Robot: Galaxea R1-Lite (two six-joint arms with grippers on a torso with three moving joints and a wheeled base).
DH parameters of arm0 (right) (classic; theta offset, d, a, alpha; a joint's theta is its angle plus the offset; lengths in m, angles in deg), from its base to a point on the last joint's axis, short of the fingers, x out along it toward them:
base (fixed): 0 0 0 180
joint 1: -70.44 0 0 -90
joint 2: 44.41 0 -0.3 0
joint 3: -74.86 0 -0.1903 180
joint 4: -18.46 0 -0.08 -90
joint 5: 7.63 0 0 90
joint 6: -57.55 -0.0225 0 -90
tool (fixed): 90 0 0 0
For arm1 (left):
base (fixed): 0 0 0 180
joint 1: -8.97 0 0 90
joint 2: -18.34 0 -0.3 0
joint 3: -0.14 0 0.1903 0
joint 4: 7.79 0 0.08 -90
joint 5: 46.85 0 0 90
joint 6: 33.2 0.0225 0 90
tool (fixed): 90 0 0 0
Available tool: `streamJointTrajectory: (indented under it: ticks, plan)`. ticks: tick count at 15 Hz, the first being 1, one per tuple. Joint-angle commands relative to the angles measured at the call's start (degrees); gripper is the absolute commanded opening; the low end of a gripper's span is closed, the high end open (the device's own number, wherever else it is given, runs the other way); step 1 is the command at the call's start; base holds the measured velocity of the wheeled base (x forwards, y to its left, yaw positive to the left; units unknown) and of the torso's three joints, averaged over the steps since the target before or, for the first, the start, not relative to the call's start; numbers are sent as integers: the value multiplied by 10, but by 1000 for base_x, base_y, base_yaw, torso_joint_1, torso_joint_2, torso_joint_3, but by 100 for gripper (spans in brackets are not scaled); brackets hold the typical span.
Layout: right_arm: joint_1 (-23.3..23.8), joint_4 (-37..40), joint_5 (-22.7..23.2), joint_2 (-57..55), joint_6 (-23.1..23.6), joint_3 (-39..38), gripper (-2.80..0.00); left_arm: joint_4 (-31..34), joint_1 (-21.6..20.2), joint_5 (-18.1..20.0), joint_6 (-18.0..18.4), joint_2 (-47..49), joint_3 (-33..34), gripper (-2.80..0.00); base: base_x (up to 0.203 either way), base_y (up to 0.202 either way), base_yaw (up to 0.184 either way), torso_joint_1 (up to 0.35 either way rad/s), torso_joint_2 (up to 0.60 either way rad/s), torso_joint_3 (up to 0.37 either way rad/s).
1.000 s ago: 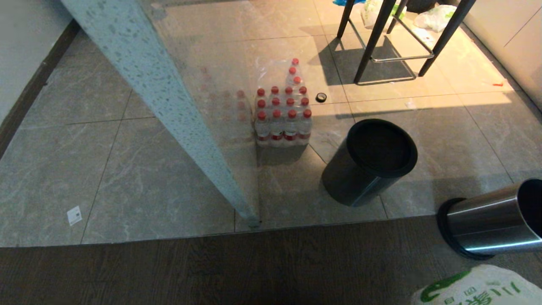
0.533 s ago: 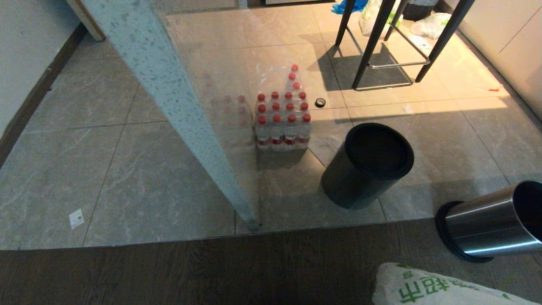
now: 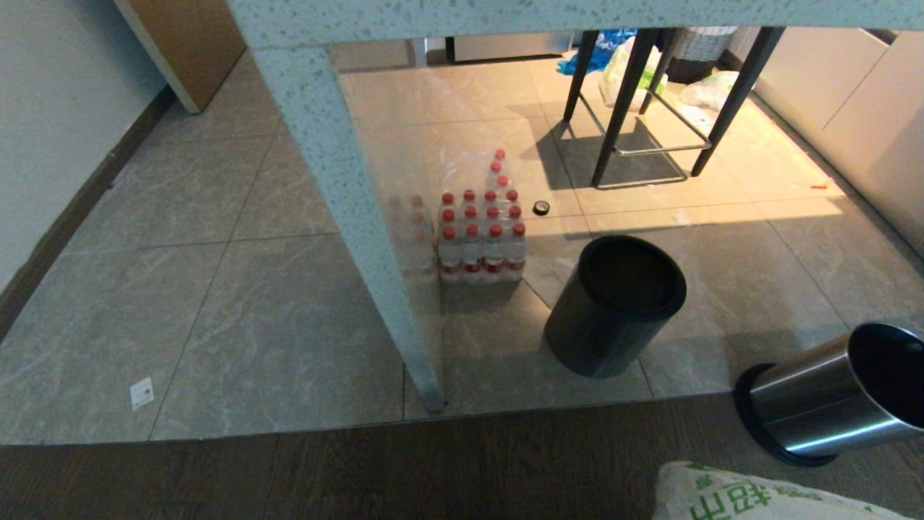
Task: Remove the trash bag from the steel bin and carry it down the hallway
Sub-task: Put the trash bag at the door
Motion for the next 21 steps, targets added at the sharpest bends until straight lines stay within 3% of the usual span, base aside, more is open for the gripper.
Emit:
streamJointTrajectory:
  ticks: [1,21]
  plan:
    - [0,0,1,-1,1,0,-280,0,0,0,0,0,0,-280,0,0,0,7,2,201]
    - [0,0,0,-1,0,0,-280,0,0,0,2,0,0,-280,0,0,0,3,2,186]
